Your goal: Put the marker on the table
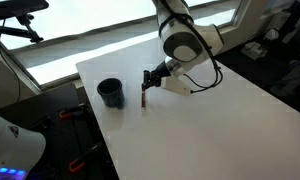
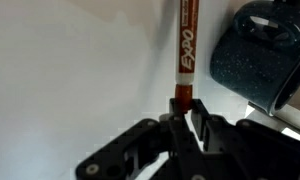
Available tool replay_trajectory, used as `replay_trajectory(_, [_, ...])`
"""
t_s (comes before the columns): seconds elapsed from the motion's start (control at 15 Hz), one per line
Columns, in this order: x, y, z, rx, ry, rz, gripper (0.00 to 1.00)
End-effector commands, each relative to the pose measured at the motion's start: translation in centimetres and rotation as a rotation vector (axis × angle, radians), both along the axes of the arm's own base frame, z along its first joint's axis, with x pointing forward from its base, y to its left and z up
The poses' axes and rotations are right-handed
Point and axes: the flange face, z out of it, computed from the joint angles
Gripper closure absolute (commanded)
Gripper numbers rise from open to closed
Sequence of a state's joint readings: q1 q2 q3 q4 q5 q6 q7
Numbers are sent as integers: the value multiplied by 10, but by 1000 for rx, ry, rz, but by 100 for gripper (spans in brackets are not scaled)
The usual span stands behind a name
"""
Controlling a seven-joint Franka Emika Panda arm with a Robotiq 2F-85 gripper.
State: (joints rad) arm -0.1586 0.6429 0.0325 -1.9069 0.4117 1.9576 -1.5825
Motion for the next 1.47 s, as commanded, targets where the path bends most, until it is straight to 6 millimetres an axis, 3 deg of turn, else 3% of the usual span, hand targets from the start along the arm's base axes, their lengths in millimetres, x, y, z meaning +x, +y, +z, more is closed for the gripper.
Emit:
replay_trajectory(0.0, [1,0,0,0,1,0,84])
replay_trajectory(0.67, [1,0,0,0,1,0,84])
replay_trajectory(0.73, [0,0,0,-5,-8,3,62])
replay_trajectory(0.87, [-1,-1,0,-15,-12,-8,53])
replay_trajectory(1.27, [-5,-4,-1,-25,-14,-6,7])
replay_trajectory(1.33, [-7,-3,0,-14,-3,4,1])
replay_trajectory(1.4, [-1,-5,-5,-11,-7,-5,16])
